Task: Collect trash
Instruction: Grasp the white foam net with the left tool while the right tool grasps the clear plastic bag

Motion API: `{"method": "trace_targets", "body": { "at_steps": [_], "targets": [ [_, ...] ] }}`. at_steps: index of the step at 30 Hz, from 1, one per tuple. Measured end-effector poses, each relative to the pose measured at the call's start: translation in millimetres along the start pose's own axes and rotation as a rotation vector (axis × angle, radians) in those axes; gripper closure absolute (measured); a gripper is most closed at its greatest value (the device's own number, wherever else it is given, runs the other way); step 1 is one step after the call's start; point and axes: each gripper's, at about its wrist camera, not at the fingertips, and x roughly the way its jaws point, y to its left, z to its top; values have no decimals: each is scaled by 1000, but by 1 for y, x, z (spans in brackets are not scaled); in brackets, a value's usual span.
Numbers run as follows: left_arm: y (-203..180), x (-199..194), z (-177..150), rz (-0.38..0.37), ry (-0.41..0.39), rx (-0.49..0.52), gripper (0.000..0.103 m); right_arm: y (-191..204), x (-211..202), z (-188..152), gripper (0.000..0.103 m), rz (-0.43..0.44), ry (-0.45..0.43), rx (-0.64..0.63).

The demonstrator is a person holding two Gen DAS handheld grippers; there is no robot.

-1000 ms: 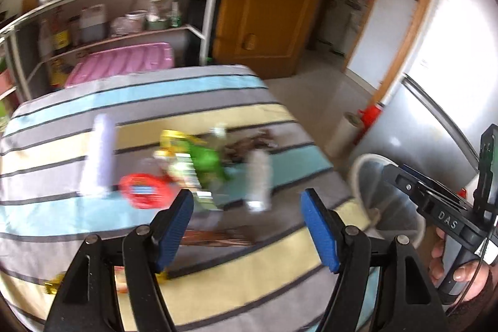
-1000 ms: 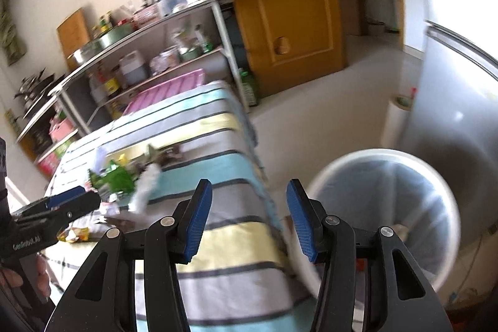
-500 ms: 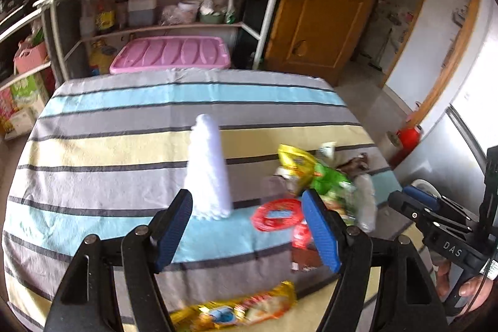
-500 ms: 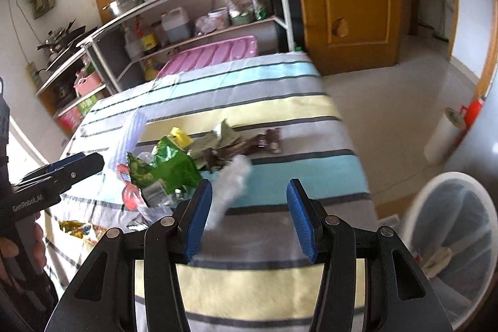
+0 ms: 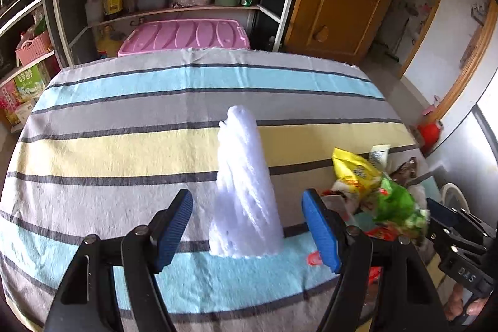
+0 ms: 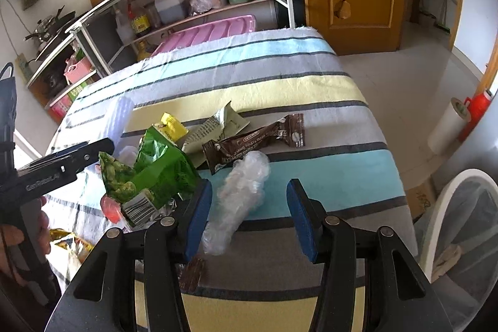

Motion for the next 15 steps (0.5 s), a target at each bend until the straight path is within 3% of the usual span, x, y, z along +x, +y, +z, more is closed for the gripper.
{"method": "trace_targets", "body": {
  "at_steps": [5, 7, 9, 11, 15],
  "targets": [
    [-2, 4, 1, 6, -2, 15, 38, 1, 3, -1, 53, 4, -2, -7],
    [-4, 6, 1, 14, 3, 27, 46, 1, 3, -1, 65, 6, -1, -8],
    [-5, 8, 0, 13, 11, 33, 53, 1, 4, -1, 71, -1, -3, -11],
    [-7, 6, -1, 11, 8, 42, 63, 1, 3, -2, 73, 4, -3, -11],
    [-8, 4, -2, 11, 6, 42, 69, 0, 2, -3, 75, 5, -5, -9]
  ]
}}
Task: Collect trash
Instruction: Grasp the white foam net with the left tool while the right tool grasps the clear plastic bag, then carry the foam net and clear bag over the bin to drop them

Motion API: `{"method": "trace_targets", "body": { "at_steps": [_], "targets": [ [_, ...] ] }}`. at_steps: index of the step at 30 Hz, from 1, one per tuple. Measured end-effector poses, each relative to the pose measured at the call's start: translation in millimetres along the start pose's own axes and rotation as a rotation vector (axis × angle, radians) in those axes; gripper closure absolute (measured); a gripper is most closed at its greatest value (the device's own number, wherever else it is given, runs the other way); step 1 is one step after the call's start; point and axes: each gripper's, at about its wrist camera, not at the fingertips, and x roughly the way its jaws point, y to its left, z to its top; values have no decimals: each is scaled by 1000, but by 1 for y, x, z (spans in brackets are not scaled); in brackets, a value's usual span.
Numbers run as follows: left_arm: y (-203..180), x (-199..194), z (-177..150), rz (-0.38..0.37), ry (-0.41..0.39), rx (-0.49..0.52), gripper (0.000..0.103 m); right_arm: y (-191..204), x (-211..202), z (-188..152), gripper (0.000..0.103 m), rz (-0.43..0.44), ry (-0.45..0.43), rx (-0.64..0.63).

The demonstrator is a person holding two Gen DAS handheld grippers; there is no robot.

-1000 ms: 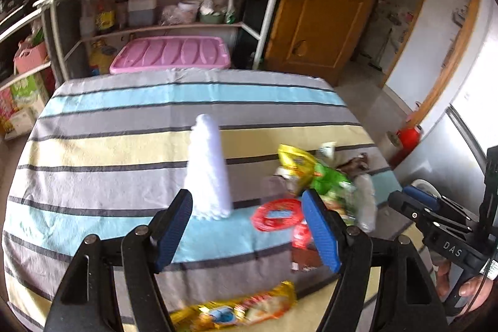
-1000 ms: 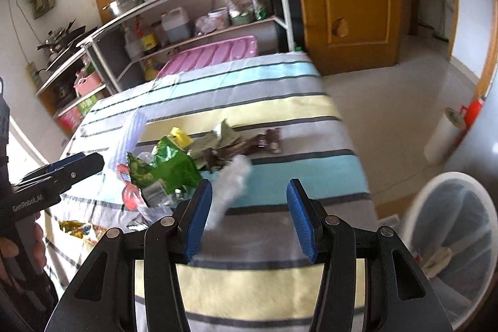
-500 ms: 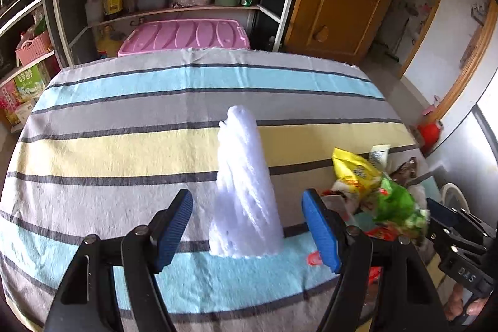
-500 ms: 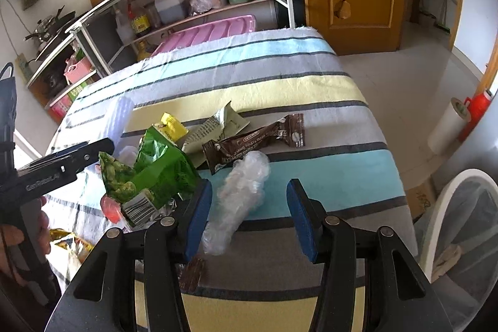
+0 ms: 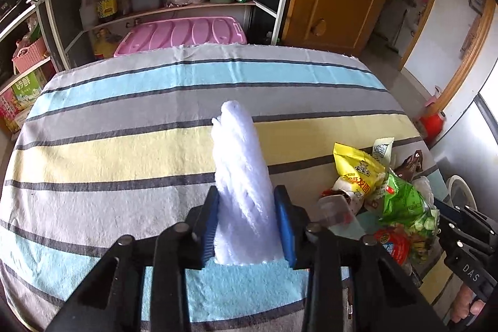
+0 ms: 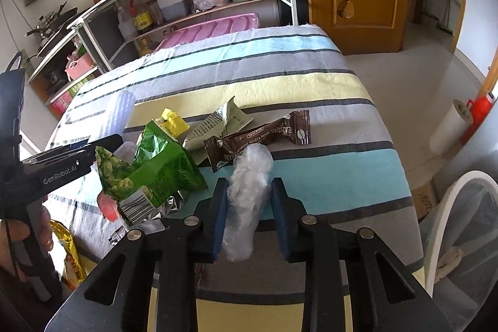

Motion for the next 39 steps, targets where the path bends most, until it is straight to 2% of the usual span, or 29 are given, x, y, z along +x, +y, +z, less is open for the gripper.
{"method": "trace_targets", "body": {
  "at_steps": [7, 22, 31, 39],
  "targets": [
    [-1, -10, -3, -16, -15, -7, 73, -1, -4, -2, 76, -5, -16, 2],
    [-23, -54, -7, -41, -94, 26, 73, -8, -46, -7, 76, 7, -111, 17],
    [-53, -86, -7, -86, -157, 76, 73, -22, -81, -16, 76, 0, -172, 44],
    [-92, -98, -12, -140, -176, 143, 73, -45, -111, -25, 76, -29, -217, 80]
  ]
}}
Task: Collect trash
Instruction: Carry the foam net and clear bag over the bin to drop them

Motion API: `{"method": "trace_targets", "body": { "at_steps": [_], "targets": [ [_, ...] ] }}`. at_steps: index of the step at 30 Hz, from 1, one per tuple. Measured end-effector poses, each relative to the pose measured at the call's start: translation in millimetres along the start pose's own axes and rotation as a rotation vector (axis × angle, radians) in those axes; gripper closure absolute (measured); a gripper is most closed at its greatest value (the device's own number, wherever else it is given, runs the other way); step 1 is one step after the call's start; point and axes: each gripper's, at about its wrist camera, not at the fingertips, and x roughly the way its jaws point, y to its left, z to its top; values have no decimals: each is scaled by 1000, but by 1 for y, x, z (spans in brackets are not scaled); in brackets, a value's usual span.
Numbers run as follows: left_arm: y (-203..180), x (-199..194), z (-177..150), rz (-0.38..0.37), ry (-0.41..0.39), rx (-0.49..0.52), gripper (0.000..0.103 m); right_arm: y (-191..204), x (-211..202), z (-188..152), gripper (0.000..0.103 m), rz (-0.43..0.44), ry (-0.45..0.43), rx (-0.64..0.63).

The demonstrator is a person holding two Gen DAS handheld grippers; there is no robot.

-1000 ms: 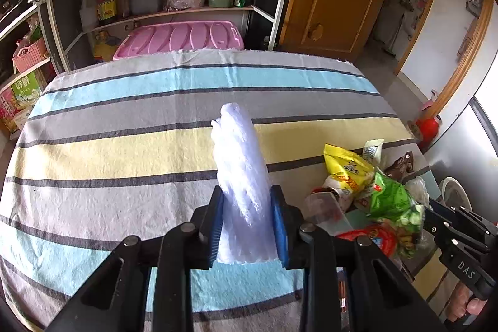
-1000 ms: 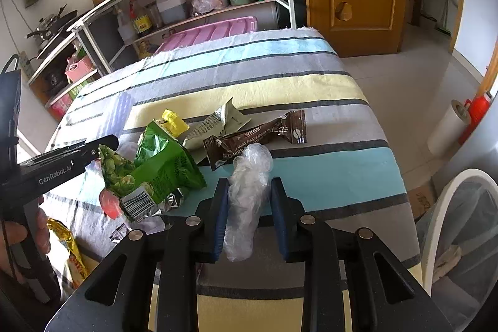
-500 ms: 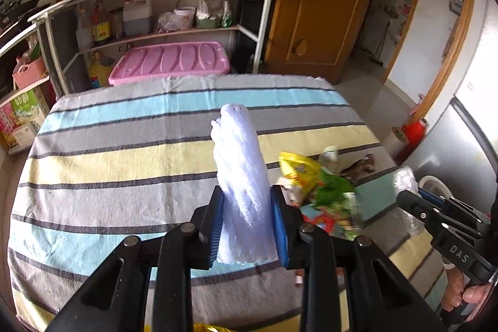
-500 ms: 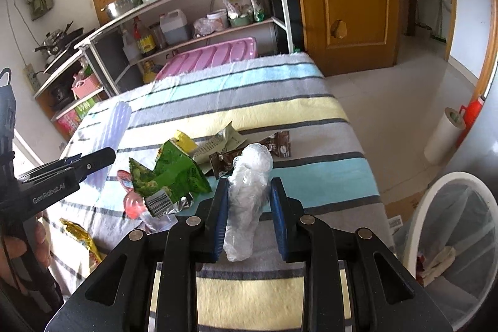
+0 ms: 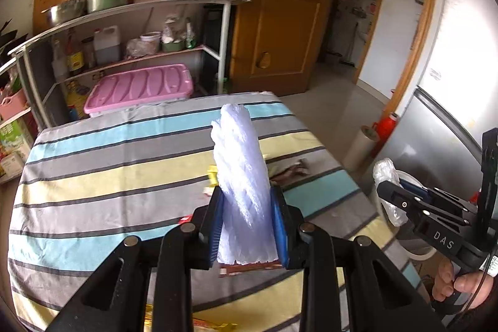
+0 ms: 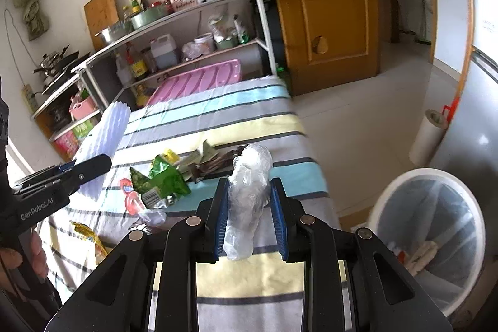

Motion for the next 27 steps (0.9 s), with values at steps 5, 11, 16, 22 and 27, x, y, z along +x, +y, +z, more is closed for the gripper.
{"method": "trace_targets", "body": {
  "at_steps": [5, 11, 16, 22, 27],
  "targets": [
    [-29, 6, 1, -53, 8, 38, 73, -27, -19, -3, 76, -37, -21, 30],
    [-67, 14, 0, -107, 24, 93, 73, -58, -38, -6, 76, -71, -43, 72],
    [-99, 20, 2, -146, 35, 132, 73, -81, -52, -11, 76, -92, -57, 105],
    [-142, 30, 0, -193, 52, 187, 73, -113, -66, -20, 76, -131, -56, 146],
    [-184, 48, -10, -271, 105, 230, 73, -146, -75, -32, 76, -184, -35, 182]
  ]
}}
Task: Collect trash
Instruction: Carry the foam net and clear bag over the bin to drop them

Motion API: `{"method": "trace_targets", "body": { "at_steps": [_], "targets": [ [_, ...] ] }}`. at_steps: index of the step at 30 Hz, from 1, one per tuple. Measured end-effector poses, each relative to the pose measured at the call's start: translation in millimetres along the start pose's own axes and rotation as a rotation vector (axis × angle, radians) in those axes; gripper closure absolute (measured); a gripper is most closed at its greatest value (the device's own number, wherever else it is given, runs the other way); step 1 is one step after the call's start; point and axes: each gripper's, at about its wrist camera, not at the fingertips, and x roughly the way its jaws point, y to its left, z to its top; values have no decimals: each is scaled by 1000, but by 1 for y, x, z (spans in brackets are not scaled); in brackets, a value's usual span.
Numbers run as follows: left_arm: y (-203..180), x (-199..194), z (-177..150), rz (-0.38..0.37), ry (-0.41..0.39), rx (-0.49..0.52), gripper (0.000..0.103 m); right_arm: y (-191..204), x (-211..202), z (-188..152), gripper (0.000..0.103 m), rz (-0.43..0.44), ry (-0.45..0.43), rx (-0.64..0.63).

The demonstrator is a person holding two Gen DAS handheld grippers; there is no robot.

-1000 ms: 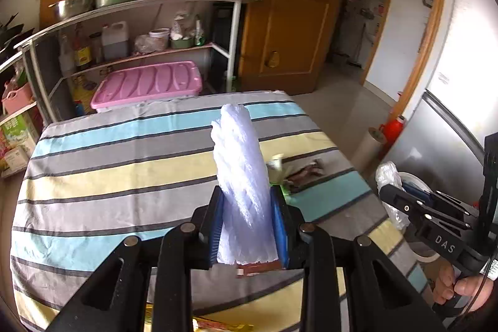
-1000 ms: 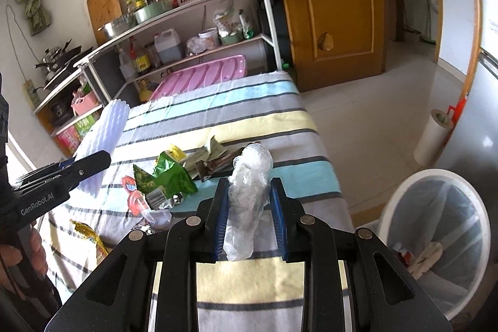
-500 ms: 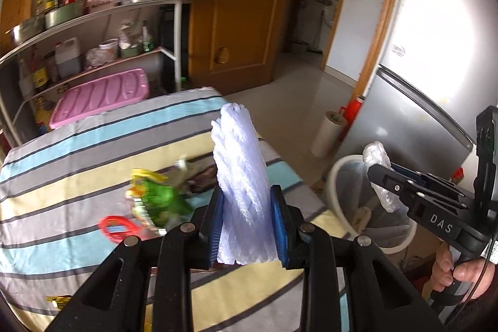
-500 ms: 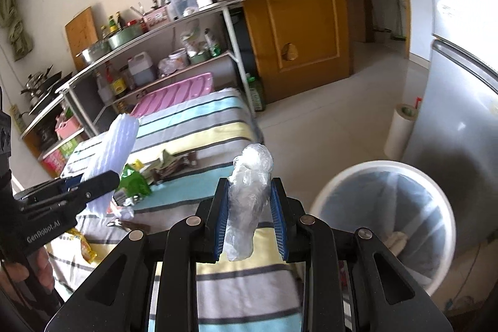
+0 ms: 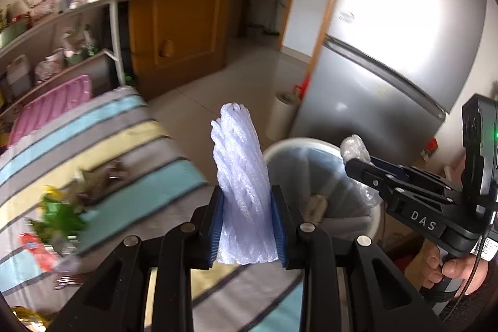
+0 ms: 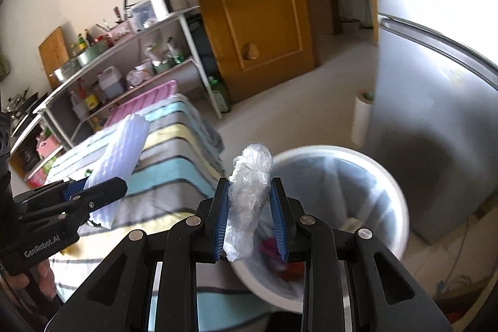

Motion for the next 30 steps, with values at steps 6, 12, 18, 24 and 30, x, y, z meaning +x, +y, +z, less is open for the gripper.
{"method": "trace_targets", "body": {
  "at_steps": [6, 12, 18, 24, 30],
  "targets": [
    [-41, 35, 0, -56, 58, 53, 73, -38, 0, -7, 76, -42, 28, 44],
    [-68, 60, -5, -85, 116, 84, 73, -71, 7, -17, 76, -73, 64, 78],
    [-85, 81, -13, -85, 169, 107, 73, -89, 24, -27, 76, -88, 118, 84],
    [-91, 98, -16, -75, 216, 111, 73, -100, 40, -33, 76, -92, 171, 87],
    [-89, 102, -16, -69, 232, 104, 72, -107, 46, -34, 75, -118, 187, 108]
  ]
}}
